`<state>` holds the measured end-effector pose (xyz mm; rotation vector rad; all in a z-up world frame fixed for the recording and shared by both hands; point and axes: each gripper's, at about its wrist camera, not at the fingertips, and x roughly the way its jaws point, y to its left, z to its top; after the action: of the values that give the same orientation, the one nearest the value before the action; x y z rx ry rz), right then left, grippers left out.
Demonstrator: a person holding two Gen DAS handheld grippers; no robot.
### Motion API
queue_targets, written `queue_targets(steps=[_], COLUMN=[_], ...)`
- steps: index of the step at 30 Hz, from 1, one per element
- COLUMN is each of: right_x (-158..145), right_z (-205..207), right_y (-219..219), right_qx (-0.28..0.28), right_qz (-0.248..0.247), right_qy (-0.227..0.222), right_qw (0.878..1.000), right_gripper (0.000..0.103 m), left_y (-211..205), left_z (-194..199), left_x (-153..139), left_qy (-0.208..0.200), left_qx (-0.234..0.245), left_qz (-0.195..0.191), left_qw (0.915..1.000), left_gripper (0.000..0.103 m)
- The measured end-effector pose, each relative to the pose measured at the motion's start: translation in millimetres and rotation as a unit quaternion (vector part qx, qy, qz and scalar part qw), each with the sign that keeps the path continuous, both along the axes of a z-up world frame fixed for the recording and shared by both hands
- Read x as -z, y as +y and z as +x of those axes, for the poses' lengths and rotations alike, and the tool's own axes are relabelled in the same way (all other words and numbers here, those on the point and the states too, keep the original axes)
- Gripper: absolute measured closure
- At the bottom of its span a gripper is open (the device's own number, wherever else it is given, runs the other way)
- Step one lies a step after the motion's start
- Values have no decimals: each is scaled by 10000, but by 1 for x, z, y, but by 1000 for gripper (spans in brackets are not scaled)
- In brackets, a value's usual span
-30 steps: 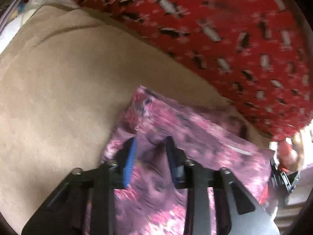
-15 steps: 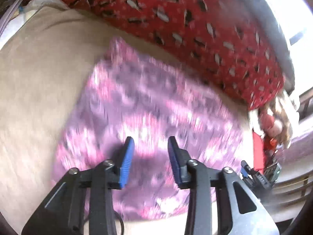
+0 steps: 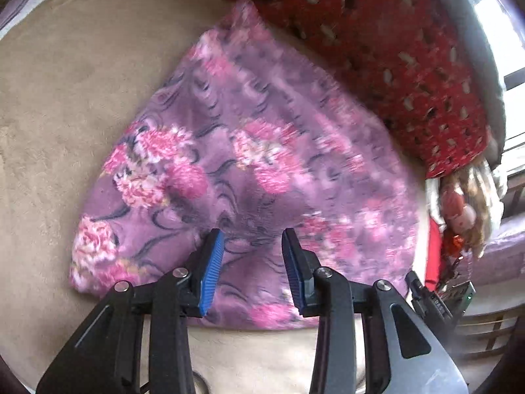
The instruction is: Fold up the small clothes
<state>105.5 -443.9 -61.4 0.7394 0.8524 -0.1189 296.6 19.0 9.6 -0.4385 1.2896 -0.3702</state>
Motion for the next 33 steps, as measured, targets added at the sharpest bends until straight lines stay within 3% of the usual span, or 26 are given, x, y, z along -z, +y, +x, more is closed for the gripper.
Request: queue_targets(steps=[2,3,5,7,8,10,12,14,16,18,21,23,25,27,30,32,33], right_x=[-27,-38,-54,-58,-56,-39,-1,-3,1,3,1,-13,-29,-35,-15,12,11], right_z=[2,8,30,55,66,87,111,106,108,110,113,113,112,120,133,137,134], right_y=[7,12,26,41,49,59,68,82,90,85,68,62,57,46,32,25,25], right_qx=[54,-36,-282,-362,-360,-315,-482,-482,-424,-356,-453,-361,24,284,368,340,391], right_qz=[-361,-447,-576,-883,-1132,-1554,-1783,-2370,-2561,-2448,-1814,-1888,-2102,-2044,-1763,-1573,-1626], right_qy=[-410,-596,-828,-831,-774,-469,257,-74,89,262,244,226,-99,-117,233,591,438], right_qw=[9985,9972,9945,9920,9899,9862,9825,9703,9657,9686,9821,9811,9776,9784,9834,9852,9849], right_gripper=[89,87,73,59,56,39,36,24,11,6,4,12,9,10,10,7,5], left_y=[-10,-23,-42,-63,-73,-77,-84,-90,-91,-90,-91,-93,-95,-101,-107,-106,-107], left_z=[-1,0,3,8,12,19,16,15,19,22,22,24,32,41,54,56,56], left_x=[-15,-25,-31,-28,-17,7,11,12,14,14,7,-1,-7,-5,11,17,16], left_qy=[-269,-470,-751,-1011,-981,-691,-989,-1072,-1066,-1007,-1100,-1204,-1245,-1262,-1098,-1092,-1151], left_qx=[101,183,241,283,314,408,434,522,458,410,454,457,414,405,468,426,418], left_qz=[56,302,807,1367,1692,2026,2228,2372,2328,2256,2280,2198,2128,2234,2551,2565,2578], left_qw=[9996,9983,9936,9850,9802,9760,9689,9641,9656,9681,9664,9670,9682,9657,9595,9594,9584], left_gripper=[67,65,47,46,45,40,32,26,22,22,22,22,22,22,22,18,18])
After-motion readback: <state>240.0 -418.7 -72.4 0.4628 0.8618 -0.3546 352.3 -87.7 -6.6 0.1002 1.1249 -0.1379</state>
